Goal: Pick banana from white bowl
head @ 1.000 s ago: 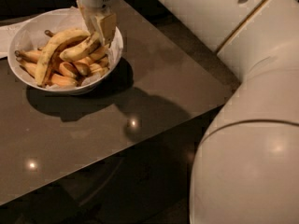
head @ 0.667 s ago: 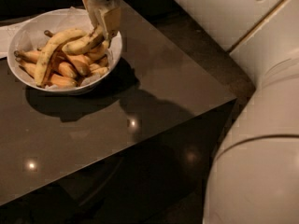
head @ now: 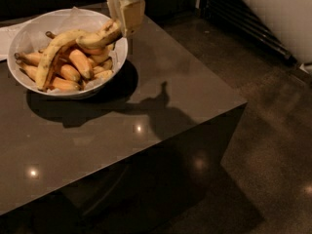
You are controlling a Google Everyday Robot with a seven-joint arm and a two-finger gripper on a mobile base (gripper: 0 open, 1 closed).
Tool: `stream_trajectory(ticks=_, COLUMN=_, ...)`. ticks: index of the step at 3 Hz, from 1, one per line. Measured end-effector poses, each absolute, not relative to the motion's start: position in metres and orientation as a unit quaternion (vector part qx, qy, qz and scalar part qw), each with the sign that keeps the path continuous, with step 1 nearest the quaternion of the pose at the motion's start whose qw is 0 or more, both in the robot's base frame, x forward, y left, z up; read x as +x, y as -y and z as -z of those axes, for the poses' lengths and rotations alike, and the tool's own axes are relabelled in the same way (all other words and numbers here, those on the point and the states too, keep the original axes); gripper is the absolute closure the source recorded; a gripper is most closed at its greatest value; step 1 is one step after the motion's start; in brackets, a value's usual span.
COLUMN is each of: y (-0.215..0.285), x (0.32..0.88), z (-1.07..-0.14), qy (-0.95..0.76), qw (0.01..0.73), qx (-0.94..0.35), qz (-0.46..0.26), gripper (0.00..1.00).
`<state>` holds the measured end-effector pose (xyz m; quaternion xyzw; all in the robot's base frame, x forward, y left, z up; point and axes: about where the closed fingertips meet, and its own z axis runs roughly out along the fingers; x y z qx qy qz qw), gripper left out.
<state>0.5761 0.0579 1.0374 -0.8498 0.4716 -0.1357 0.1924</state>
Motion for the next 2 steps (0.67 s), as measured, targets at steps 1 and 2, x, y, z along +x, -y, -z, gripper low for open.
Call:
stream_trajectory(ticks=1, y=-0.034, x=0.5516, z=-1.0392, qy=-0.514, qw=0.209, qx=-0.821, qz=0.137, gripper=1.0)
stream_trajectory(ticks=2, y=-0.0328, x=0.5509, z=-1.0363, qy=-0.517, qw=0.207, qx=-0.819, qz=0.137, gripper=1.0)
